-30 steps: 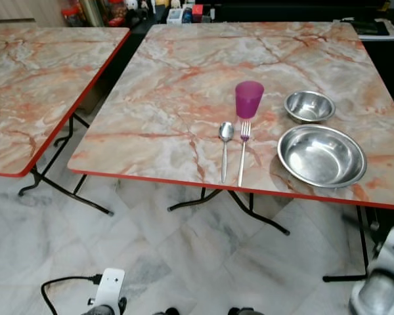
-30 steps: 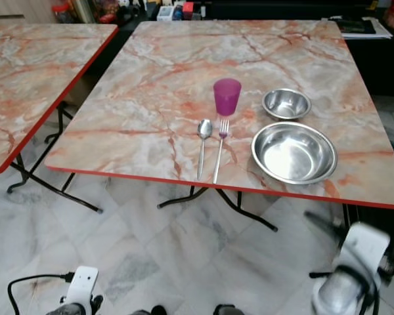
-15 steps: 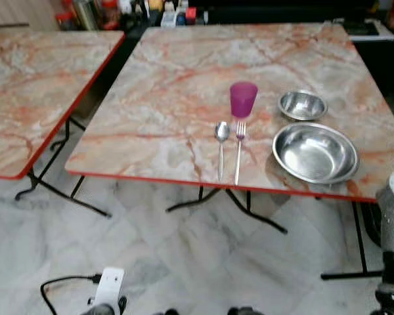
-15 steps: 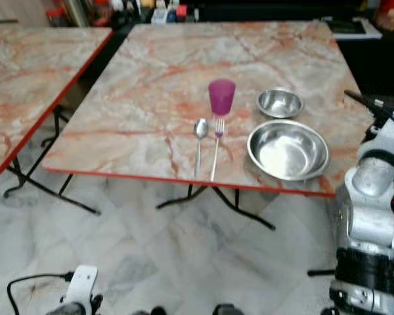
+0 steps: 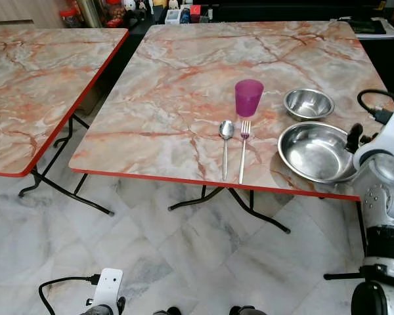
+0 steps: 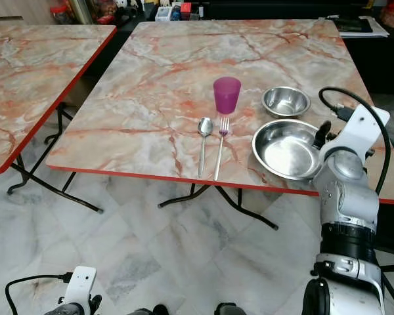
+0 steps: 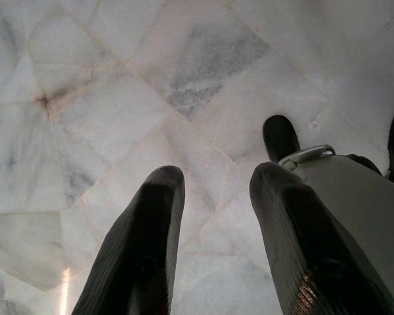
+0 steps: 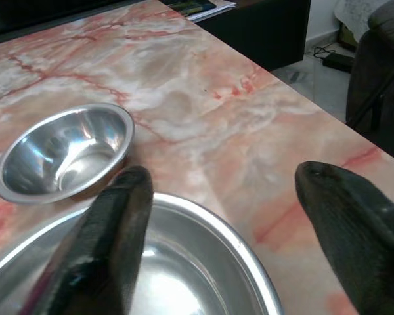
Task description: Setting the table
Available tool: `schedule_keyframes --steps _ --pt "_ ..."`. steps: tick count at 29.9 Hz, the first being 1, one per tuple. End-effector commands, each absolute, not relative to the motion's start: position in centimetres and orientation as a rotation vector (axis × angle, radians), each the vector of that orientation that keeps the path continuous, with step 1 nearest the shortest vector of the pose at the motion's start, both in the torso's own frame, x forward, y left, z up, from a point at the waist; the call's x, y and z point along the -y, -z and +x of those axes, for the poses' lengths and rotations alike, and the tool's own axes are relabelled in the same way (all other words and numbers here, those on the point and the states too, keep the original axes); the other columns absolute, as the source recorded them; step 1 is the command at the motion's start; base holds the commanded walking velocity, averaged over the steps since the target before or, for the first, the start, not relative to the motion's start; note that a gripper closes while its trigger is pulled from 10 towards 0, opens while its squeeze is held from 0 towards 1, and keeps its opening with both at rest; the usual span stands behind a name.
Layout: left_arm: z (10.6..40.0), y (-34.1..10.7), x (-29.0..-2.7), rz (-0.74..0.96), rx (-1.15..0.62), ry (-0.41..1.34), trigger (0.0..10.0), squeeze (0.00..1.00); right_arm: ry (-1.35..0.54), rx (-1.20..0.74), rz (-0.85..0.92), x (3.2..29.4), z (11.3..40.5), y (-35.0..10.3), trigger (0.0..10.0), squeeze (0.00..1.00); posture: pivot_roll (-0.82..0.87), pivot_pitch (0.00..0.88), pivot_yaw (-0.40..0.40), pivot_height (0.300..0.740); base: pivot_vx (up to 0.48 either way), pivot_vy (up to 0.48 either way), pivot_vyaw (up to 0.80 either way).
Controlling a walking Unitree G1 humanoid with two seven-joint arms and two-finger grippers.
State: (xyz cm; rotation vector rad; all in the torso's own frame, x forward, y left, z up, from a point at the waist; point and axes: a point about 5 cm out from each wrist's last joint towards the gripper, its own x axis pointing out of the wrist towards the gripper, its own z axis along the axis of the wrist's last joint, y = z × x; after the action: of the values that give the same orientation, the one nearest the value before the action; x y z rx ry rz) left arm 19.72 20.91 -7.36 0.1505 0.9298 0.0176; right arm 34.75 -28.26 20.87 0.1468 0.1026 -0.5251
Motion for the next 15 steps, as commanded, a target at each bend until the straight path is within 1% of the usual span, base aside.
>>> schedule_keyframes --steps 1,4,8,11,15 --pt "18.90 7.71 -21.42 0.145 -0.961 -0.024 10.0 0.00 0.531 -0.117 0.164 28.59 34.96 -21.13 10.0 0.00 -0.16 0.194 0.082 0.740 0.000 0.000 0.00" --pt "18.92 7.71 -21.35 0.143 -0.960 -0.020 10.0 0.00 0.530 -0.121 0.219 28.39 35.22 -21.22 10.0 0.00 -0.16 0.195 0.081 0.740 0.000 0.000 0.00" --pt "18.91 7.72 -21.32 0.142 -0.960 -0.019 10.0 0.00 0.552 -0.113 0.220 28.42 35.30 -21.42 10.0 0.00 -0.15 0.198 0.081 0.740 0.000 0.000 0.00" --pt "18.89 7.73 -21.34 0.142 -0.961 -0.020 10.0 0.00 0.573 -0.114 0.272 28.58 35.48 -21.46 10.0 0.00 -0.15 0.200 0.081 0.740 0.000 0.000 0.00" --pt "18.88 7.74 -21.34 0.140 -0.961 -0.021 10.0 0.00 0.575 -0.119 0.288 28.60 35.58 -21.41 10.0 0.00 -0.15 0.200 0.081 0.740 0.000 0.000 0.00"
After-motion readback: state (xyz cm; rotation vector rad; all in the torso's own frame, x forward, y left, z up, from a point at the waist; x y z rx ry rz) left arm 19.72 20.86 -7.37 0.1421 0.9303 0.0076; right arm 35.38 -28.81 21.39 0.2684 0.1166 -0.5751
